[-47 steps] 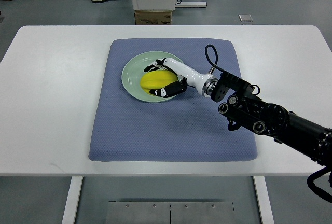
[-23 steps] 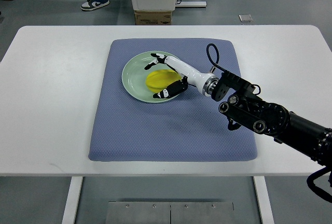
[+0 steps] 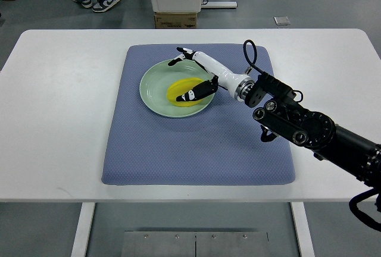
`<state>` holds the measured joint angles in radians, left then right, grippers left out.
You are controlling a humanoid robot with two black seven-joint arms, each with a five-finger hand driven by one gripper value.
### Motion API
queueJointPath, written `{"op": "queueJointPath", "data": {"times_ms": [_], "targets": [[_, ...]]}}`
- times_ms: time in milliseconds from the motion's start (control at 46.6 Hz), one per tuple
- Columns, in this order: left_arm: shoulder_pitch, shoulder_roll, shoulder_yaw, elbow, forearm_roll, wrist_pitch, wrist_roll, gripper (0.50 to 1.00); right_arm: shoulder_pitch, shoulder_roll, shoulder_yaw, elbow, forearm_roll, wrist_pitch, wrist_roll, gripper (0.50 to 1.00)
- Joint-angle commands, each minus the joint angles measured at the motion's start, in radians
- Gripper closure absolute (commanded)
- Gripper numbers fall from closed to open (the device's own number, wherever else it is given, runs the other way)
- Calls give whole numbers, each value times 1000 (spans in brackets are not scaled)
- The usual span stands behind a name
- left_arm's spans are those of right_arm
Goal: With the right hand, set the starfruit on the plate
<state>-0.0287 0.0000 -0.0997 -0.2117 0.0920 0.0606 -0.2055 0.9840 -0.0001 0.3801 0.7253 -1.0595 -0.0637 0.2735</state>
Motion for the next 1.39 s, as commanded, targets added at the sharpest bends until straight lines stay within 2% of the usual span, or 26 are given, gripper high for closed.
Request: {"op": "queueJointPath", "data": {"times_ms": [0, 300, 665, 1158, 1372], "targets": [[0, 0, 0, 0, 0, 1, 0, 500, 1, 0, 11, 5, 10, 1, -2, 500], [1, 0, 0, 0, 0, 1, 0, 500, -7, -24, 91, 13, 153, 1, -11, 500], [0, 0, 0, 0, 0, -1, 0, 500, -159, -69, 401, 8, 234, 1, -111, 500], [0, 0, 0, 0, 0, 1, 0, 500, -277, -14, 801, 11, 231, -1, -227, 500], [0, 0, 0, 0, 0, 1, 0, 500, -300, 0, 916, 11, 225, -1, -249, 500]]}}
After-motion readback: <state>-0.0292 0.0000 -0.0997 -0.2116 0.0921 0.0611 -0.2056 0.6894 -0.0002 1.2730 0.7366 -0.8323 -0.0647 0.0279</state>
